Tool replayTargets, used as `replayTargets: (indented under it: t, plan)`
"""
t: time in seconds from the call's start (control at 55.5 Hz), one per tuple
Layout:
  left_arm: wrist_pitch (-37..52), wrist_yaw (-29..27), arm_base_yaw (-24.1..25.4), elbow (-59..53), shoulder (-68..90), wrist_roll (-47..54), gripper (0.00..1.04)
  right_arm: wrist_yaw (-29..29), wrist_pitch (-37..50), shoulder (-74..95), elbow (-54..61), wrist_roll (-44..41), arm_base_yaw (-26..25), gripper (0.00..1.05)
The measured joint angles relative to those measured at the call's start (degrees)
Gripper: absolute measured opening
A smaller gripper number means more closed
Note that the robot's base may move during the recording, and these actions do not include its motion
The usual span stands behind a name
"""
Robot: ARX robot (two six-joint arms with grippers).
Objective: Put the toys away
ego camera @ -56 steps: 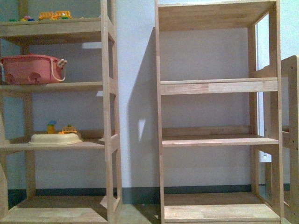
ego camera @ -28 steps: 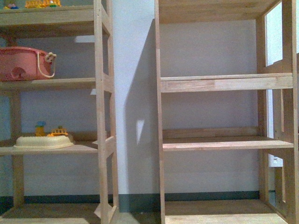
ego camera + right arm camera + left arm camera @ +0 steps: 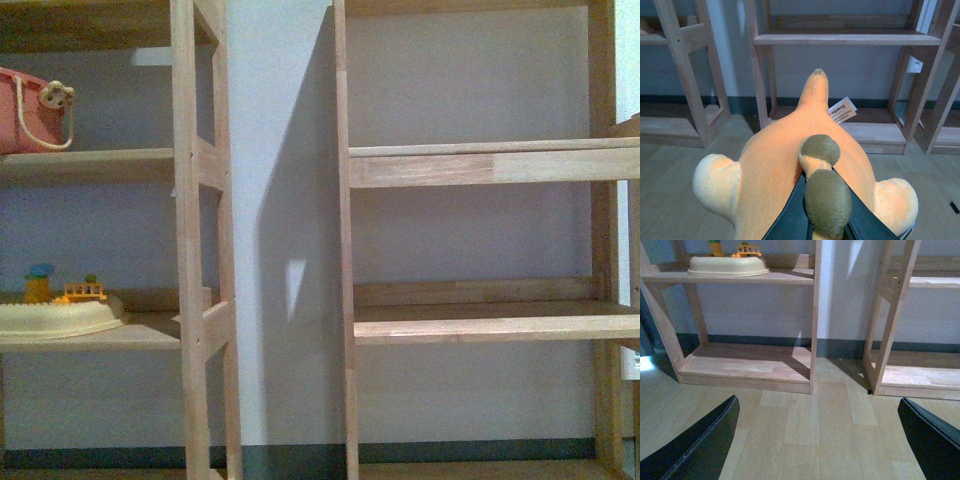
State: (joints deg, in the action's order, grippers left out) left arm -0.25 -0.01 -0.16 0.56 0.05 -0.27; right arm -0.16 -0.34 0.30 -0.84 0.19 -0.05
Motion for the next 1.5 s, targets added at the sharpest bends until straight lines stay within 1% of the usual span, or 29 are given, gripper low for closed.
replayTargets:
  t: [1.315,1.333,1.441,1.495]
  plan:
    - [0.0,0.0,0.0,0.0,0.1,0.0,0.98,0.0,0.0,0.0,0.0,0.0,0.0,0.06]
    - [0.0,0.0,0.0,0.0,0.0,0.0,0.98,0.2,0.0,0.0,0.0,0.1,0.0,0.06]
    - [0.0,0.0,0.0,0.0,0.0,0.0,0.98,6.6,4.5,-0.2,0.1,4.9,2.5,0.06]
    - [0.0,0.0,0.0,0.0,0.0,0.0,0.98,9.4,5.4,0.2,0.0,5.0,4.0,0.06]
